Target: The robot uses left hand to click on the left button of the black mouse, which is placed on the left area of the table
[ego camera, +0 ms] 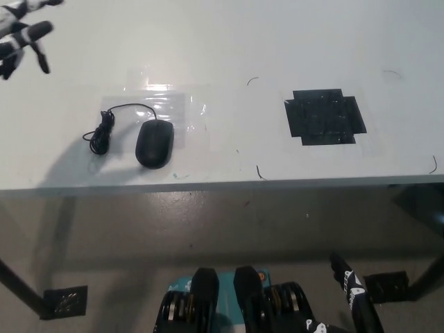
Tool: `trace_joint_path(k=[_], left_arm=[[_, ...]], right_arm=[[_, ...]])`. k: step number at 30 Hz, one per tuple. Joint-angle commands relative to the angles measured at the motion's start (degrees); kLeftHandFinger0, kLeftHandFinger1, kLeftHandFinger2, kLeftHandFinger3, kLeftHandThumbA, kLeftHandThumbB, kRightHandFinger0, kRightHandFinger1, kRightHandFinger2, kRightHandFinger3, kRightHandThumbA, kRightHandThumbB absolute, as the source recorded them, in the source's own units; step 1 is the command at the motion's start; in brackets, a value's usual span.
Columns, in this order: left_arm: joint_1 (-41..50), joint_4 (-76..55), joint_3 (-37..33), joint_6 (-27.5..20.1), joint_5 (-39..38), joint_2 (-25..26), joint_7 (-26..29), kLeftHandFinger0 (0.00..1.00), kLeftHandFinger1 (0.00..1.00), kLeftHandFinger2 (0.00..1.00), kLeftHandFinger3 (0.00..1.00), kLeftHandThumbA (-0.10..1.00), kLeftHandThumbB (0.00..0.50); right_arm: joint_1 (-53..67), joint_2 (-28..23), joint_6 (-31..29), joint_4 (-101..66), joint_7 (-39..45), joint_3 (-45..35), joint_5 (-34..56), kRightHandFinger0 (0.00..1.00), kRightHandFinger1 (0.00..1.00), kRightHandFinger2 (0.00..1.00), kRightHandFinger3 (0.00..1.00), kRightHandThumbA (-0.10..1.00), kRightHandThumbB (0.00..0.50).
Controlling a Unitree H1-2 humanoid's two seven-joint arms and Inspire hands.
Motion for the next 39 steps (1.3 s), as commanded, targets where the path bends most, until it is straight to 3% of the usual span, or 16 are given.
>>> trace_joint_path(k=[1,2,3,5,6,9,11,14,15,16,18,21,30,33,38,39], left_arm=[[-13.65,9.45,-7.49,3.03,7.93,1.00,-12.69,0.19,0.25,0.46,1.00,1.00,0.413],[-14.95,10.66,-8.50,4.13,7.86,0.49,-13.52,0.20,0.26,0.42,1.00,1.00,0.414],[-16.96,12.11,-9.67,9.37,7.52,-0.68,-14.72,0.01,0.23,0.41,1.00,1.00,0.439],[-19.79,14.90,-11.78,12.31,8.33,-1.90,-16.45,0.00,0.26,0.49,1.00,1.00,0.429],[-21.03,17.01,-12.69,10.92,8.81,-2.45,-17.12,0.00,0.20,0.47,1.00,1.00,0.399],[-24.55,21.82,-15.74,10.33,11.00,-4.34,-18.55,0.00,0.11,0.44,1.00,1.00,0.419],[-26.43,22.46,-17.64,11.06,12.08,-5.05,-20.49,0.00,0.19,0.54,1.00,1.00,0.384],[-28.03,25.62,-18.29,15.97,12.26,-7.61,-20.23,0.06,0.22,0.55,1.00,1.00,0.378],[-28.64,27.67,-18.61,16.01,12.53,-8.45,-20.52,0.00,0.21,0.55,1.00,1.00,0.398],[-29.89,31.01,-19.45,14.72,13.26,-9.65,-21.41,0.15,0.23,0.58,1.00,1.00,0.395],[-31.71,35.88,-20.62,12.42,14.40,-11.42,-22.18,0.04,0.08,0.49,1.00,1.00,0.426],[-32.92,39.36,-22.06,6.59,16.50,-12.84,-21.25,0.00,0.03,0.46,1.00,1.00,0.373],[-35.71,51.03,-23.95,4.49,20.45,-18.59,-20.31,0.00,0.08,0.54,1.00,1.00,0.418],[-34.75,52.20,-23.28,4.82,20.67,-19.89,-19.61,0.00,0.00,0.41,1.00,1.00,0.361],[-34.27,55.88,-23.17,4.49,21.70,-22.50,-19.89,0.00,0.00,0.14,1.00,1.00,0.349],[-34.21,56.13,-23.25,4.41,21.95,-22.81,-19.57,0.00,0.00,0.14,1.00,1.00,0.350]], right_arm=[[-0.01,0.01,-3.06,-0.32,-0.80,-0.47,1.02,1.00,1.00,1.00,1.00,1.00,0.228],[-0.04,0.04,-3.06,-0.22,-0.69,-0.49,1.14,1.00,1.00,1.00,1.00,1.00,0.230],[-0.03,0.12,-3.06,-0.06,-0.78,-0.48,1.15,1.00,1.00,1.00,1.00,1.00,0.225],[0.01,0.26,-3.06,0.14,-0.87,-0.56,1.24,1.00,1.00,1.00,1.00,1.00,0.231],[-0.01,0.28,-3.06,0.19,-0.91,-0.62,1.22,1.00,1.00,1.00,1.00,1.00,0.232],[-0.03,0.27,-3.06,0.10,-0.81,-0.59,1.20,1.00,1.00,1.00,1.00,1.00,0.231],[-0.19,0.20,-3.06,0.12,-0.87,-0.54,1.03,1.00,1.00,1.00,1.00,1.00,0.219],[-0.14,0.13,-3.06,-0.02,-0.69,-0.45,1.07,1.00,1.00,1.00,1.00,1.00,0.219],[-0.10,0.08,-3.06,-0.11,-0.80,-0.40,0.90,1.00,1.00,1.00,1.00,1.00,0.213],[-0.06,0.05,-3.06,-0.24,-0.78,-0.42,0.82,1.00,1.00,1.00,1.00,1.00,0.211],[-0.04,0.01,-3.06,-0.25,-0.54,-0.43,0.93,1.00,1.00,1.00,1.00,1.00,0.212],[-0.10,-0.02,-3.06,-0.23,-0.34,-0.49,1.03,1.00,1.00,1.00,1.00,1.00,0.218],[-0.38,-0.44,-3.06,-0.41,-0.05,-0.51,1.12,1.00,1.00,1.00,1.00,1.00,0.211],[-0.28,-0.60,-3.06,-0.45,-0.11,-0.43,0.95,1.00,1.00,1.00,1.00,1.00,0.203],[-0.59,-0.58,-3.06,-0.37,0.59,-0.31,1.37,1.00,1.00,1.00,1.00,1.00,0.203],[-0.57,-0.58,-3.06,-0.41,0.63,-0.31,1.35,1.00,1.00,1.00,1.00,1.00,0.202]])
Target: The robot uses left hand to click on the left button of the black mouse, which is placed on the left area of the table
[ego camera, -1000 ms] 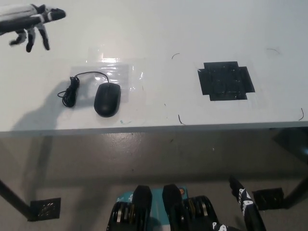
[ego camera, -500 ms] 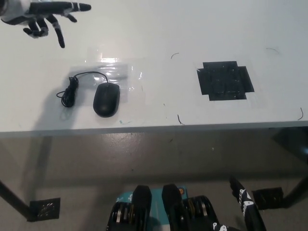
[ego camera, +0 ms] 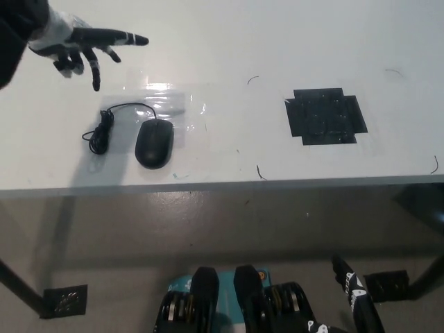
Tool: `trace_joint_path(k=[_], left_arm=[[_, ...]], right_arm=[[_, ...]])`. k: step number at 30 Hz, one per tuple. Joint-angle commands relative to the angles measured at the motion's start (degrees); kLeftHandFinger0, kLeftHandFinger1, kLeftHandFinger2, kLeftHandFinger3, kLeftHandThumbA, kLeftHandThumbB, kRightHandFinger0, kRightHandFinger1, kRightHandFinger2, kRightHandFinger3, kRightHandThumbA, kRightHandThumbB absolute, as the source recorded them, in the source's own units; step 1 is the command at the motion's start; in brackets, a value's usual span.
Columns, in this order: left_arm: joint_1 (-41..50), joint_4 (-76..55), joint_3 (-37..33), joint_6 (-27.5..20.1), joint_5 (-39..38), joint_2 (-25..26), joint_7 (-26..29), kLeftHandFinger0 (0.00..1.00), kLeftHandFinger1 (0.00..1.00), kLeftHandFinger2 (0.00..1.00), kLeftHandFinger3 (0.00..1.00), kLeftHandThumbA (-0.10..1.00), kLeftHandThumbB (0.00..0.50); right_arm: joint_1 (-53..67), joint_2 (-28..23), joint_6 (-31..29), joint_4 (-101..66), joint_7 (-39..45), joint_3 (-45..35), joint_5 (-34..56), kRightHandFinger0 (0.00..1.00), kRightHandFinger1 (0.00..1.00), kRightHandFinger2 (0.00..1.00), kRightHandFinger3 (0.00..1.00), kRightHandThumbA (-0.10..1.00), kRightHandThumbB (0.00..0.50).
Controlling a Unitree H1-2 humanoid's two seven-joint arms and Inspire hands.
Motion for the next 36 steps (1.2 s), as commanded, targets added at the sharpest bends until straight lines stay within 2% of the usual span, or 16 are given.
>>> trace_joint_path(k=[1,2,3,14,17,18,19,23,27,30,31,32,33,34,35,36], left_arm=[[-3.35,2.03,0.15,-2.53,3.06,-1.43,0.84,0.00,0.00,0.09,0.94,1.00,0.344],[-3.50,2.70,-0.01,-2.63,3.35,-1.93,0.98,0.00,0.00,0.11,0.85,1.00,0.360],[-3.68,3.83,0.08,-2.33,3.53,-2.68,1.03,0.00,0.00,0.13,0.99,1.00,0.371],[-2.98,7.66,0.95,-3.37,4.64,-6.11,0.99,0.00,0.00,0.30,0.99,1.00,0.409],[-2.31,8.06,1.06,-3.76,5.31,-6.50,1.77,0.00,0.12,0.54,0.71,1.00,0.434],[-2.14,8.24,1.36,-3.44,5.26,-6.62,2.12,0.00,0.17,0.62,0.78,1.00,0.421],[-1.86,8.37,1.65,-3.45,5.35,-6.71,2.71,0.00,0.20,0.65,1.00,1.00,0.420],[-1.43,8.35,1.37,-3.25,6.36,-6.89,2.46,0.00,0.03,0.45,1.00,1.00,0.417],[-1.75,9.60,1.33,-3.50,6.80,-7.49,1.73,0.00,0.00,0.37,1.00,1.00,0.428],[-1.25,10.05,1.32,-4.00,7.06,-7.79,1.91,0.00,0.03,0.48,1.00,1.00,0.428],[-1.07,10.14,1.31,-4.34,7.16,-7.83,2.09,0.00,0.06,0.55,0.96,1.00,0.432],[-0.72,10.01,1.09,-5.44,7.49,-7.77,2.27,0.00,0.10,0.59,0.46,1.00,0.421],[-0.53,9.76,0.87,-6.40,7.83,-7.66,2.26,0.00,0.12,0.61,0.42,1.00,0.424],[-0.49,10.11,0.93,-6.60,7.87,-7.74,2.22,0.00,0.13,0.59,0.78,1.00,0.433],[-0.51,10.36,1.23,-5.93,7.79,-7.87,2.19,0.00,0.11,0.56,1.00,1.00,0.445],[-0.51,10.45,1.55,-4.97,7.67,-7.98,2.36,0.00,0.10,0.56,1.00,1.00,0.433]], right_arm=[[-0.63,-0.53,-2.86,-1.16,0.42,0.01,0.71,1.00,1.00,1.00,1.00,1.00,0.199],[-0.70,-0.52,-2.86,-1.17,0.25,0.02,0.49,1.00,1.00,1.00,1.00,1.00,0.193],[-0.67,-0.49,-2.86,-1.24,0.17,-0.02,0.43,1.00,1.00,1.00,1.00,1.00,0.192],[-1.17,-0.74,-2.86,-1.37,0.63,-0.08,0.56,1.00,1.00,1.00,1.00,1.00,0.190],[-1.27,-0.78,-2.86,-1.43,0.20,-0.12,0.17,1.00,1.00,1.00,1.00,1.00,0.186],[-1.30,-0.83,-2.86,-1.38,0.21,-0.14,0.24,1.00,1.00,1.00,1.00,1.00,0.185],[-1.34,-0.88,-2.86,-1.26,0.22,-0.14,0.31,1.00,1.00,1.00,1.00,1.00,0.185],[-1.35,-0.97,-2.86,-1.35,0.22,0.00,0.03,1.00,1.00,1.00,1.00,1.00,0.191],[-1.59,-0.85,-2.86,-1.44,-0.07,-0.20,-0.21,1.00,1.00,1.00,1.00,1.00,0.181],[-1.62,-0.87,-2.86,-1.26,0.22,-0.16,0.31,1.00,1.00,1.00,1.00,1.00,0.185],[-1.66,-0.92,-2.86,-1.20,0.26,-0.10,0.37,1.00,1.00,1.00,1.00,1.00,0.184],[-1.70,-0.99,-2.86,-1.12,0.25,-0.04,0.36,1.00,1.00,1.00,1.00,1.00,0.183],[-1.71,-1.01,-2.86,-1.11,0.20,-0.02,0.26,1.00,1.00,1.00,1.00,1.00,0.182],[-1.62,-1.06,-2.86,-1.30,0.30,-0.01,0.17,1.00,1.00,1.00,1.00,1.00,0.178],[-1.59,-1.09,-2.86,-1.35,0.30,0.00,0.12,1.00,1.00,1.00,1.00,1.00,0.176],[-1.61,-1.10,-2.86,-1.26,0.29,0.00,0.16,1.00,1.00,1.00,1.00,1.00,0.178]])
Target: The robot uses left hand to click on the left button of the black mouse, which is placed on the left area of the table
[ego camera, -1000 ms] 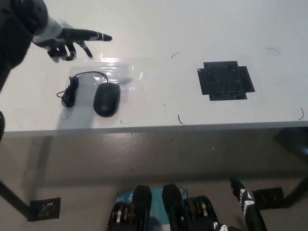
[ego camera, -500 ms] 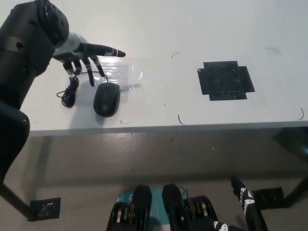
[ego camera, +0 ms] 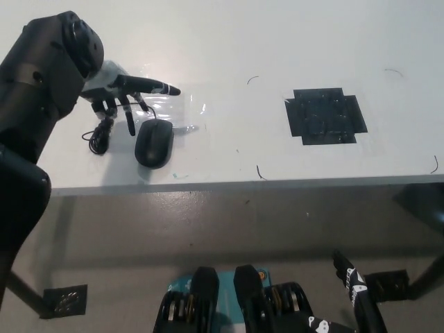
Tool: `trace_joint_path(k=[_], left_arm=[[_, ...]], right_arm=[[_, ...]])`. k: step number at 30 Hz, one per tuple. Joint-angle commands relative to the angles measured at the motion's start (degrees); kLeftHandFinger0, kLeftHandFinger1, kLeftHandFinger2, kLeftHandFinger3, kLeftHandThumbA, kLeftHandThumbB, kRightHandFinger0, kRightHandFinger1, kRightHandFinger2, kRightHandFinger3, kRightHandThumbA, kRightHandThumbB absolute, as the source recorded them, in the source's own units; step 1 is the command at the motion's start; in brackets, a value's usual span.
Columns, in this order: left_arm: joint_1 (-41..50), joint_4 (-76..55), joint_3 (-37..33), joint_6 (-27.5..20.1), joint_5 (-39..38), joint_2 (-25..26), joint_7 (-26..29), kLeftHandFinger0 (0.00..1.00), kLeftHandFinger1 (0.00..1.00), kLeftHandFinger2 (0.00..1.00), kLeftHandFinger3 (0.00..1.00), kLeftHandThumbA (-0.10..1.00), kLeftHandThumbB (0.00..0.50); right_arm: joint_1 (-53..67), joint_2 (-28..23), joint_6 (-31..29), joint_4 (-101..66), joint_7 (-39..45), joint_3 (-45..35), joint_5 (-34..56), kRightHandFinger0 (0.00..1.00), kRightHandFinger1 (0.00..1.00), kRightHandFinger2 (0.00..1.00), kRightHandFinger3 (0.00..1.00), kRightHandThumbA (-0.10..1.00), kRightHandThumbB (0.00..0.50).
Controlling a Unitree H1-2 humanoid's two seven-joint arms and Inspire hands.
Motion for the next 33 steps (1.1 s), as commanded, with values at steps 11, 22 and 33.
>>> trace_joint_path(k=[11,22,33], left_arm=[[-2.88,1.80,1.03,-0.41,1.77,-0.25,0.24,0.00,0.10,0.55,0.28,1.00,0.445],[-4.65,3.43,1.94,-1.88,1.24,-0.22,-1.87,0.00,0.00,0.35,0.06,1.00,0.314],[-6.82,1.68,2.67,-3.66,1.92,1.32,-0.39,0.00,0.00,0.38,0.92,1.00,0.335]], right_arm=[[-1.07,-0.80,-2.83,-1.46,0.45,0.00,0.15,1.00,1.00,1.00,1.00,1.00,0.187],[-1.20,-1.02,-2.83,-1.83,1.35,-0.11,0.85,1.00,1.00,1.00,1.00,1.00,0.171],[-1.13,-1.01,-2.83,-1.66,1.85,-0.19,1.39,1.00,1.00,1.00,1.00,1.00,0.173]])
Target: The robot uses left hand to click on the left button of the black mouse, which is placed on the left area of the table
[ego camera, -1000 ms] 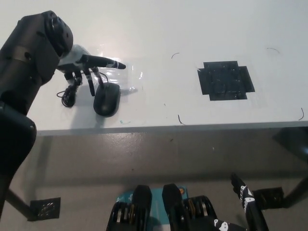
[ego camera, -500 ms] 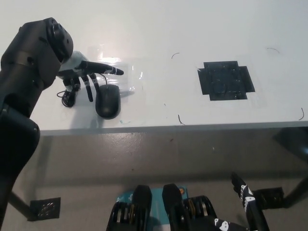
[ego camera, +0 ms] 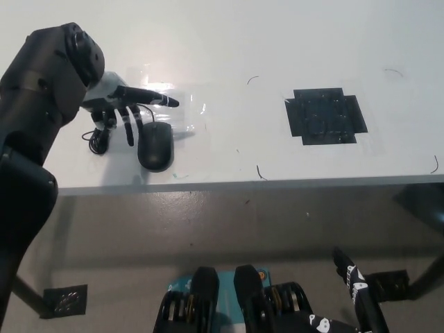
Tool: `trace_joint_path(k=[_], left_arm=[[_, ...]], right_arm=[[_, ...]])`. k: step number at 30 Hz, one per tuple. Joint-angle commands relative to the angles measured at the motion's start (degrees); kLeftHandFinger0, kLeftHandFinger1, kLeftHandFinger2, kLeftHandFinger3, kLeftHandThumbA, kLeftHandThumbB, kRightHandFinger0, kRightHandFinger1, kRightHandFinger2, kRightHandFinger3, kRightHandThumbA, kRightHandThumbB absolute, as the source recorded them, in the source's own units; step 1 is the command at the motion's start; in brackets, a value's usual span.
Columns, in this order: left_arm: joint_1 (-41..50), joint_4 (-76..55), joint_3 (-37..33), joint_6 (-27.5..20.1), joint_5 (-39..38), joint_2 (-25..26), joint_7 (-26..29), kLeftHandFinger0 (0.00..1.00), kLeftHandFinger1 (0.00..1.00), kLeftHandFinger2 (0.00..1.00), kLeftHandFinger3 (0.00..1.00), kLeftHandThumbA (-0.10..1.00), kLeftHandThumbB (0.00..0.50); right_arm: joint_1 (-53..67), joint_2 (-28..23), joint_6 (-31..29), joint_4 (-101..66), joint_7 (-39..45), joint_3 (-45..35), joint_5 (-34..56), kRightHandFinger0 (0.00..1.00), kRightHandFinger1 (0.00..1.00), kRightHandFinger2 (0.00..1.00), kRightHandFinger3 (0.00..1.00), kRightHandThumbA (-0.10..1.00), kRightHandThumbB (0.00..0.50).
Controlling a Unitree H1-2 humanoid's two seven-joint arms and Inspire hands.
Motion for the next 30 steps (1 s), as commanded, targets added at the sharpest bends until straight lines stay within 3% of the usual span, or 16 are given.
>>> trace_joint_path(k=[1,4,6,7,10,12,16,18,19,22,23,25,27,28,29,30], left_arm=[[-7.11,-1.97,1.21,-1.62,0.47,2.57,-0.54,0.00,0.00,0.32,1.00,1.00,0.332],[-9.56,-4.15,3.10,-1.07,-0.74,5.01,-1.31,0.00,0.00,0.24,1.00,1.00,0.350],[-10.84,-7.11,5.63,0.94,-2.28,7.12,-2.29,0.04,0.00,0.28,1.00,1.00,0.388],[-11.51,-8.98,7.71,1.80,-3.76,8.16,-2.86,0.00,0.00,0.25,1.00,1.00,0.368],[-10.54,-19.23,16.14,10.61,-10.60,11.08,-6.74,0.00,0.00,0.16,1.00,1.00,0.364],[-2.95,-39.85,26.75,17.03,-17.37,13.95,-7.41,0.00,0.00,0.01,1.00,1.00,0.309],[9.18,-69.20,36.32,17.40,-22.81,15.88,-5.23,0.00,0.00,0.03,1.00,1.00,0.274],[15.64,-81.28,40.78,17.40,-28.95,17.43,-3.02,0.06,0.00,0.01,1.00,1.00,0.314],[19.51,-86.64,40.39,17.40,-38.74,20.35,2.10,0.00,0.00,0.00,1.00,1.00,0.321],[28.99,-100.14,45.31,17.40,-49.55,23.41,9.44,0.00,0.00,0.00,1.00,1.00,0.393],[32.75,-104.93,46.82,17.40,-53.24,24.84,12.65,0.00,0.00,0.00,1.00,1.00,0.384],[38.20,-111.52,50.80,17.40,-56.49,24.44,14.86,0.00,0.00,0.00,1.00,1.00,0.374],[51.71,-123.64,58.28,17.40,-59.97,22.01,19.34,0.00,0.00,0.04,1.00,1.00,0.370],[54.63,-125.80,59.97,17.40,-60.78,20.85,19.48,0.02,0.00,0.08,1.00,1.00,0.337],[62.33,-129.45,63.20,15.77,-63.25,18.52,17.86,0.28,0.04,0.16,1.00,1.00,0.297],[70.29,-130.59,62.57,9.31,-64.51,16.51,19.21,0.14,0.00,0.11,1.00,1.00,0.320]], right_arm=[[-0.81,-0.47,-2.82,-1.38,1.26,-0.15,1.31,1.00,1.00,1.00,1.00,1.00,0.172],[-0.88,-0.31,-2.82,-1.37,0.86,-0.08,0.72,1.00,1.00,1.00,1.00,1.00,0.154],[-0.92,-0.26,-2.82,-1.23,0.83,-0.16,0.79,1.00,1.00,1.00,1.00,1.00,0.155],[-0.83,-0.36,-2.82,-1.21,0.71,-0.25,0.82,1.00,1.00,1.00,1.00,1.00,0.155],[-0.42,-0.63,-2.82,-1.51,0.98,-0.46,0.79,1.00,1.00,1.00,1.00,1.00,0.167],[-0.28,-0.62,-2.82,-1.52,1.26,-0.46,1.12,1.00,1.00,1.00,1.00,1.00,0.161],[-0.22,-0.56,-2.82,-0.85,1.50,-0.25,1.63,1.00,1.00,1.00,1.00,1.00,0.170],[0.22,-0.61,-2.82,-0.86,1.68,-0.12,1.78,1.00,1.00,1.00,1.00,1.00,0.171],[0.53,-0.55,-2.82,-0.78,1.77,-0.03,1.86,1.00,1.00,1.00,1.00,1.00,0.174],[0.98,-0.19,-2.82,-0.41,1.56,0.22,1.68,1.00,1.00,1.00,1.00,1.00,0.188],[1.37,0.07,-2.82,-0.25,1.49,0.29,1.65,1.00,1.00,1.00,1.00,1.00,0.195],[1.65,0.27,-2.82,-0.15,1.58,0.31,1.78,1.00,1.00,1.00,1.00,1.00,0.196],[2.29,0.42,-2.82,-0.31,1.29,0.64,1.39,1.00,1.00,1.00,1.00,1.00,0.202],[2.35,0.53,-2.82,-0.23,1.33,0.68,1.47,1.00,1.00,1.00,1.00,1.00,0.202],[2.52,0.74,-2.82,-0.15,1.25,0.78,1.41,1.00,1.00,1.00,1.00,1.00,0.196],[2.64,0.85,-2.82,-0.04,1.24,0.92,1.32,1.00,1.00,1.00,1.00,1.00,0.189]])
